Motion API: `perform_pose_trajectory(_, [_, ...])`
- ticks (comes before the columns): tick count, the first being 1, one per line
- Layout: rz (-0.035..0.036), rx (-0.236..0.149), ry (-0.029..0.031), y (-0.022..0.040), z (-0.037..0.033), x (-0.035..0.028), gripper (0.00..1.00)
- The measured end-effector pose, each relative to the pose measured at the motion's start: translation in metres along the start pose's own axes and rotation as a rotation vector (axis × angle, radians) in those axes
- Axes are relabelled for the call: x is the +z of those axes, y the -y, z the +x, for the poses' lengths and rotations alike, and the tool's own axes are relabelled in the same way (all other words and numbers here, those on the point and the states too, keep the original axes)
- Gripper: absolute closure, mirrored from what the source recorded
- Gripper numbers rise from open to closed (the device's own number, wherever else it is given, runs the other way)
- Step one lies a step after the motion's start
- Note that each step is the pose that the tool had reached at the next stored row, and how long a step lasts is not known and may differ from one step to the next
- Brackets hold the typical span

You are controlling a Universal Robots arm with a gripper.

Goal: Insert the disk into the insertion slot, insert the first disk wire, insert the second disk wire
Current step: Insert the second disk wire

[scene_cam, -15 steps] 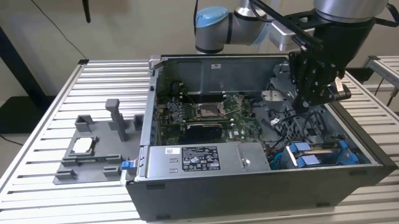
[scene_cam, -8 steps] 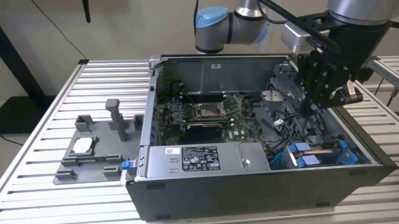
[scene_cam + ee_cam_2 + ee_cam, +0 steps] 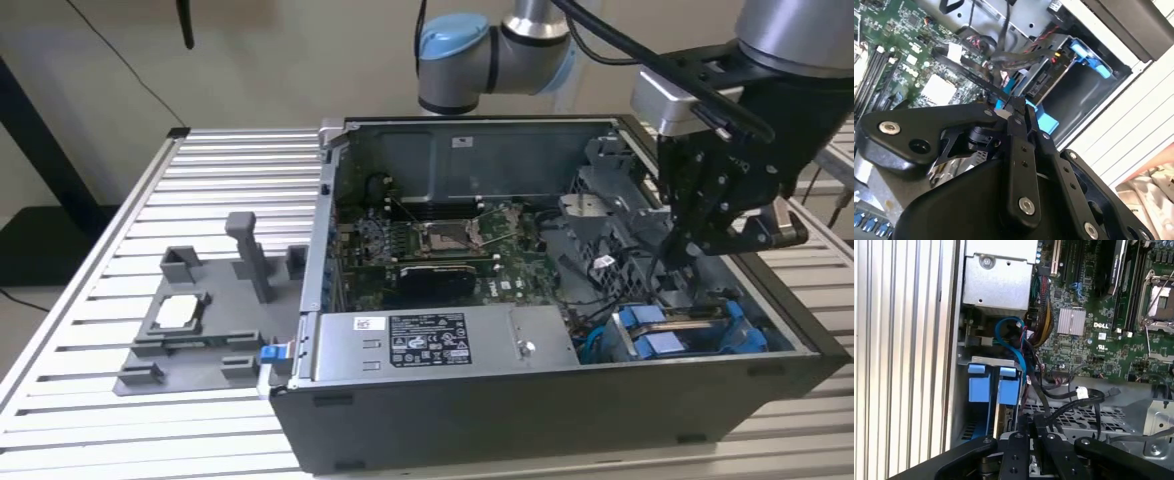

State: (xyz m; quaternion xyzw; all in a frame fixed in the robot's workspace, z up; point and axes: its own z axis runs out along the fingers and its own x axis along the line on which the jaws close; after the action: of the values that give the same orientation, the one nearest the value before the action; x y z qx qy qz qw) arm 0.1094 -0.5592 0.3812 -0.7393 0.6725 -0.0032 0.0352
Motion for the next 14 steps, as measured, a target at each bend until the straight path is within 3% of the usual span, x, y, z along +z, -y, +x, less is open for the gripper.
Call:
perform_pose_trajectory(5, [-0.0025,0.000,0.0017,0.0093,0.0116,0.0073,0.84])
perform_pose_trajectory(7, [-0.0023,0.000,0.0052,0.0129,0.0144,0.0101,0.84])
perform_pose_trajectory(9, [-0.0011,0.001,0.0164,0.0145,0.0161,0.0122,0.84])
perform_pose_trajectory(12, [0.0012,0.003,0.0399,0.0150,0.0182,0.0143,0.84])
perform_pose_trajectory(13, [0.0017,0.004,0.0454,0.0150,0.0189,0.0153,0.84])
perform_pose_trajectory(14, [0.0018,0.006,0.0464,0.0150,0.0194,0.0167,0.84])
